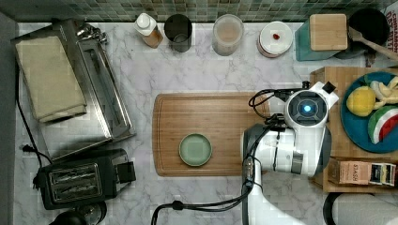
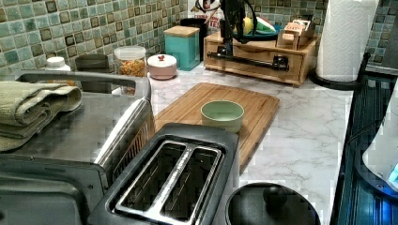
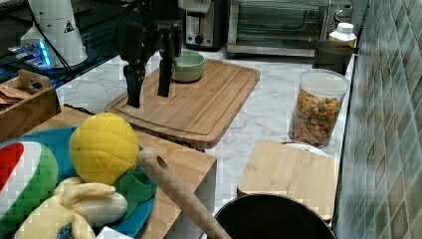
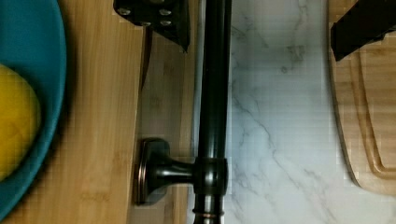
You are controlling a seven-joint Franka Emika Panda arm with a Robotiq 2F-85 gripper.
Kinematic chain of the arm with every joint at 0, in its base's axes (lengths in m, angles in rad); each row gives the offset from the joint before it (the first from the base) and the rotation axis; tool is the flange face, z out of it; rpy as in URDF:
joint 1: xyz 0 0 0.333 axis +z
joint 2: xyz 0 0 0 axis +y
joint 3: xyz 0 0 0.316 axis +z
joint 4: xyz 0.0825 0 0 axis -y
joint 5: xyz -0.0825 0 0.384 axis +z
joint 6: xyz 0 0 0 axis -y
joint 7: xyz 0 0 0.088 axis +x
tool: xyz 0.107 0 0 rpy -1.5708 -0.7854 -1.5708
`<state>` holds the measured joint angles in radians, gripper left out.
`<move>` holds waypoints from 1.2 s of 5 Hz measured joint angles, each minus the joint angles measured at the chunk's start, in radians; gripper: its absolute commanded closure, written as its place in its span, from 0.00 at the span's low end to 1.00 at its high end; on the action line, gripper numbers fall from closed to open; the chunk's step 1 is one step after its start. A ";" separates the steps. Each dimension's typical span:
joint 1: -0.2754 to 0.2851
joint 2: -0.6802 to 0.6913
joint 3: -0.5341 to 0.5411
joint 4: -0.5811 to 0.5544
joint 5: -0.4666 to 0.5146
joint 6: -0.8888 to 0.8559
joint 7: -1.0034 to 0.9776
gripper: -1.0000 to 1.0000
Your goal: Open the drawer.
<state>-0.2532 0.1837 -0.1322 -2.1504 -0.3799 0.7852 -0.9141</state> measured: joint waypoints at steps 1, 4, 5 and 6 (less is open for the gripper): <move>-0.001 0.023 -0.008 -0.008 -0.044 0.000 0.000 0.00; -0.042 0.037 -0.020 -0.049 -0.028 0.129 0.000 0.00; -0.045 0.056 -0.020 -0.047 -0.008 0.179 0.000 0.00; -0.045 0.076 -0.018 -0.049 0.019 0.176 0.000 0.00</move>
<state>-0.2986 0.2600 -0.1505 -2.1992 -0.3613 0.9609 -0.9141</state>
